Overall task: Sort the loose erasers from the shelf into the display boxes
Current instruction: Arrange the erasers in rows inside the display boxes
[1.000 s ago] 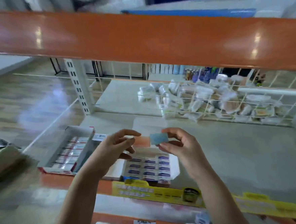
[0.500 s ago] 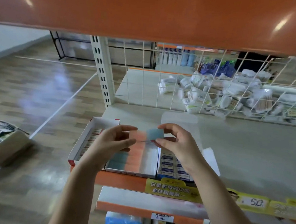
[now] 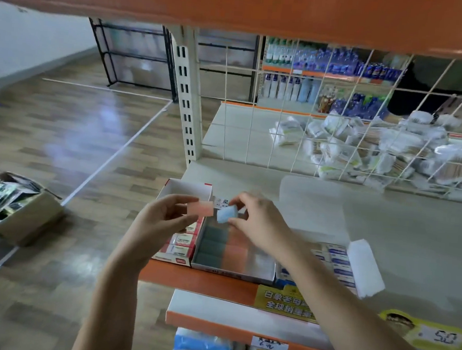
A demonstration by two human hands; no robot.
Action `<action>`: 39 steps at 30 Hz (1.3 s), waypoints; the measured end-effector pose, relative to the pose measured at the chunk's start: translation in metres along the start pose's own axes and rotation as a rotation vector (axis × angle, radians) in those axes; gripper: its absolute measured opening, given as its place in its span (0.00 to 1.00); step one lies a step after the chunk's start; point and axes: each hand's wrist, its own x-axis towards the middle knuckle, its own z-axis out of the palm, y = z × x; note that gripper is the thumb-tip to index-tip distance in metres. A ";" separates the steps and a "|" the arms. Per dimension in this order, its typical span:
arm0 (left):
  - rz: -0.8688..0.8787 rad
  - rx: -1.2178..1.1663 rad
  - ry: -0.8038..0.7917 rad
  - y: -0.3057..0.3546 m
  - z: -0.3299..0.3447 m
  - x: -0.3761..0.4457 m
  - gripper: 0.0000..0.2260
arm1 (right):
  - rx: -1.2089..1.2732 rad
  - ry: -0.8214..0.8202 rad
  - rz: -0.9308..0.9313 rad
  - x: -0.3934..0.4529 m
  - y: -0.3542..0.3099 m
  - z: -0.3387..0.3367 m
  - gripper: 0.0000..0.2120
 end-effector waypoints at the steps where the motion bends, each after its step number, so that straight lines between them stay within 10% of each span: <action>1: 0.001 0.013 -0.002 -0.001 -0.002 0.000 0.13 | -0.028 -0.003 -0.008 0.002 -0.002 0.004 0.15; 39: -0.019 0.006 -0.029 -0.008 -0.016 0.007 0.12 | -0.342 -0.074 -0.016 0.003 -0.003 0.022 0.12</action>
